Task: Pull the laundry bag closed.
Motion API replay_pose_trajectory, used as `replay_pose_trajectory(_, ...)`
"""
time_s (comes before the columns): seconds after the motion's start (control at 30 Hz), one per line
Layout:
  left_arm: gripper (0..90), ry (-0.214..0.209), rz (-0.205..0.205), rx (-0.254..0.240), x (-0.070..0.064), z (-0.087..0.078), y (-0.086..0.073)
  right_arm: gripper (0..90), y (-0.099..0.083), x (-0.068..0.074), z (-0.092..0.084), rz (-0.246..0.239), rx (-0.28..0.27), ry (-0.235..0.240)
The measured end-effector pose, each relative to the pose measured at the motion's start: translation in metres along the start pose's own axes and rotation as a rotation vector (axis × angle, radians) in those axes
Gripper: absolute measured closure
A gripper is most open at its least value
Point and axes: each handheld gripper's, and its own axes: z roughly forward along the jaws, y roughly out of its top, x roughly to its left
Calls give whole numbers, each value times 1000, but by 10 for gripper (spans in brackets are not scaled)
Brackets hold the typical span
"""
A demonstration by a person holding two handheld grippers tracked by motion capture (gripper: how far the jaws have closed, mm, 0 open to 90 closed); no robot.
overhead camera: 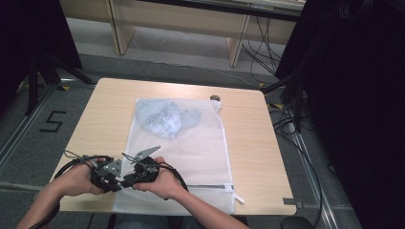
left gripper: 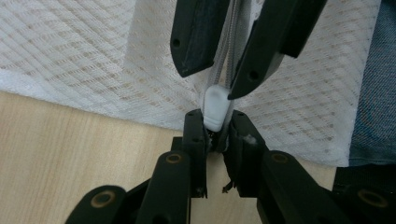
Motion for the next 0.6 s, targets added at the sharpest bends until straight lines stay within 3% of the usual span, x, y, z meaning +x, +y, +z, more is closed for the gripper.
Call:
replay_pose_trajectory(0.13,783,0,-24,-21,-2,1,0,736,0,0,3,22,-10,17)
replay_pose_trajectory(0.37,783,-2,-43,-25,-3,1,-1,748,0,1,8,16,-13,26)
replay_pose_trajectory(0.4,783,1,-19,-5,-1,0,-1,749,0,1,8,19,-12,27)
replay_pose_trajectory(0.53,783,-3,-37,-22,-3,1,-1,763,-1,0,11,15,-17,26)
replay_pose_trajectory(0.6,783,1,-4,4,-1,-1,-1,770,-1,1,11,26,-13,26)
